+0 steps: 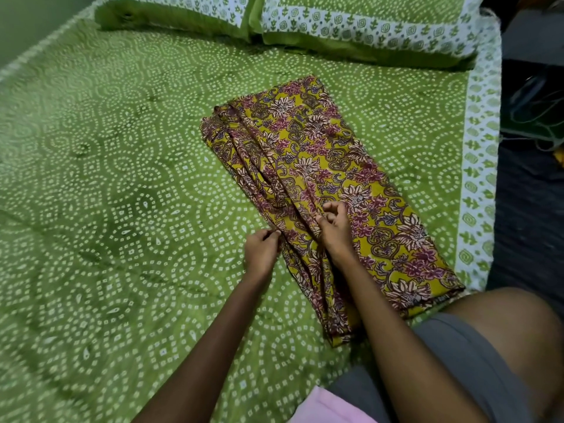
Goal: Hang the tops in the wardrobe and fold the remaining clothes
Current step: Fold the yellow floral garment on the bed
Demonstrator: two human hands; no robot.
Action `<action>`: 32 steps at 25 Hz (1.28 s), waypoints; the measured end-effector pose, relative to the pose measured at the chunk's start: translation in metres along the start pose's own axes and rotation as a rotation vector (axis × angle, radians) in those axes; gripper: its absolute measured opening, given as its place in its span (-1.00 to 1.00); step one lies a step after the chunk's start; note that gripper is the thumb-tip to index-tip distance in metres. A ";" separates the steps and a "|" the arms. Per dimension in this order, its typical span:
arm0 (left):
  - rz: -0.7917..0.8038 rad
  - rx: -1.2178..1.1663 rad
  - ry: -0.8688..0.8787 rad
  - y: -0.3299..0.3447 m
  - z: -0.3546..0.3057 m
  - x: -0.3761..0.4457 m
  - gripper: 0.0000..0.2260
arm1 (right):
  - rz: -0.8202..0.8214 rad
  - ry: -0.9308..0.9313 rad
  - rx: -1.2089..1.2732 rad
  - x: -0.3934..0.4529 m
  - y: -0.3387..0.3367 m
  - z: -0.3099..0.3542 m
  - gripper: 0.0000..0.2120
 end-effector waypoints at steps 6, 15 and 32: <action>0.116 0.000 -0.050 0.017 -0.009 -0.013 -0.82 | 0.103 -0.189 -0.093 -0.018 0.014 0.004 -0.81; 0.129 -0.406 -0.265 0.022 -0.024 -0.019 -0.85 | 0.113 0.031 0.000 -0.010 0.006 -0.007 -0.89; 0.145 -0.316 -0.329 0.053 -0.032 0.015 -0.74 | 0.000 -0.098 -0.007 -0.011 0.000 -0.004 -0.69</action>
Point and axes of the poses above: each hand's wrist, its own x-axis towards the middle knuckle, its own y-axis out of the palm, z = x × y, the point moved 8 cm from there along x, towards the middle knuckle, and after that the axes turned 14 degrees about -z, right-handed, at the moved point
